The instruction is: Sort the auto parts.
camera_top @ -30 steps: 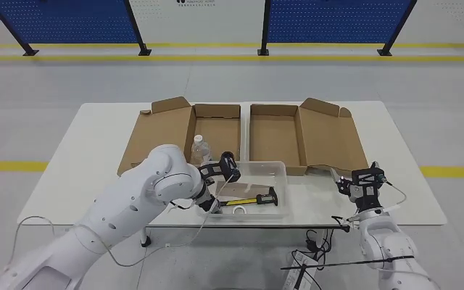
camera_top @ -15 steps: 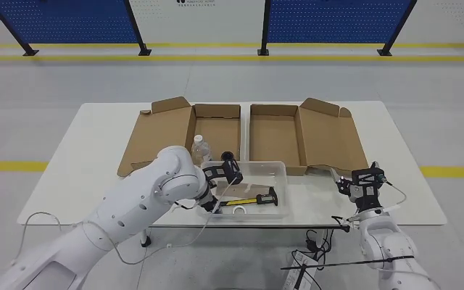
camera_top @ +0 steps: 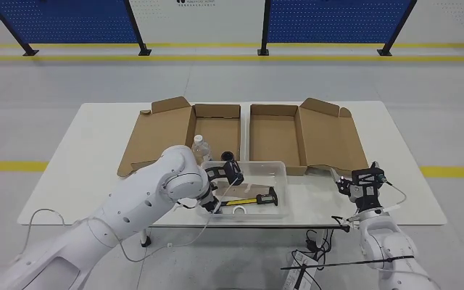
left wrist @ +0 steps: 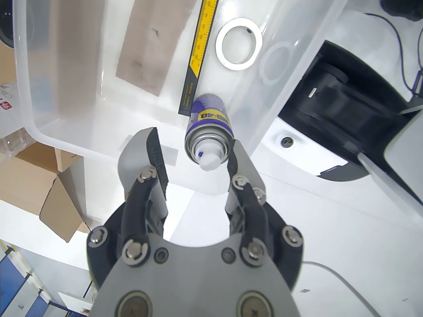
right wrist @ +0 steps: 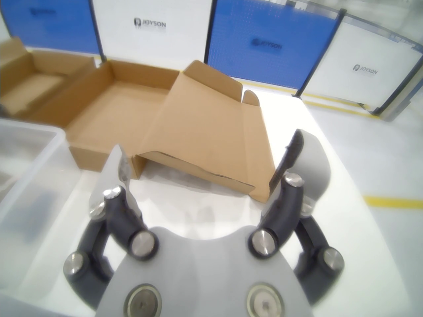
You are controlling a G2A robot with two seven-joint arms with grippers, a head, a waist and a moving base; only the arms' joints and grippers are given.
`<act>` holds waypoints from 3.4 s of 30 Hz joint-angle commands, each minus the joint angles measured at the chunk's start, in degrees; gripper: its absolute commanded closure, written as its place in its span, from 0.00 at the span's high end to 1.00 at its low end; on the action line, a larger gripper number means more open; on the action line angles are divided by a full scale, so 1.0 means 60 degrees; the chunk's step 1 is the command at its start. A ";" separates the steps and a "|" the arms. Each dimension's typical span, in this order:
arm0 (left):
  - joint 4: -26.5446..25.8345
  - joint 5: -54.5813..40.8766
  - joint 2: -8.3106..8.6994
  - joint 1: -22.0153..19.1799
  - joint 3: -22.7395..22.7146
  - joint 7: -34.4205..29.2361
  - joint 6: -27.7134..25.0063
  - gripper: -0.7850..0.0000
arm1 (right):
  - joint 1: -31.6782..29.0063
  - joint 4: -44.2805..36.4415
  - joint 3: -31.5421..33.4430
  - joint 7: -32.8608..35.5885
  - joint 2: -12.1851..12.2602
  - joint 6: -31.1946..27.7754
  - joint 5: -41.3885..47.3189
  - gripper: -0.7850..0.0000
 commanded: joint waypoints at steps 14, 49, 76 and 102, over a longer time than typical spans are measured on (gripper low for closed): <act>0.0367 -0.0127 -0.0125 -0.0153 0.0321 0.0067 -0.0067 0.60 | 0.0000 0.0000 0.0000 0.0000 0.0000 0.0000 0.0000 1.00; 0.1232 -0.0285 -0.0391 -0.0304 0.0783 0.0342 -0.0267 0.55 | 0.0000 0.0000 0.0000 0.0000 0.0000 0.0000 0.0000 1.00; 0.0046 -0.0385 -0.0227 -0.0674 0.0502 0.0062 -0.0063 0.00 | 0.0000 0.0000 0.0000 0.0000 0.0000 0.0000 0.0000 1.00; -0.2107 -0.3115 0.0944 -0.2110 0.0761 0.0800 -0.0801 0.00 | 0.0000 0.0000 0.0000 0.0000 0.0000 0.0000 0.0000 1.00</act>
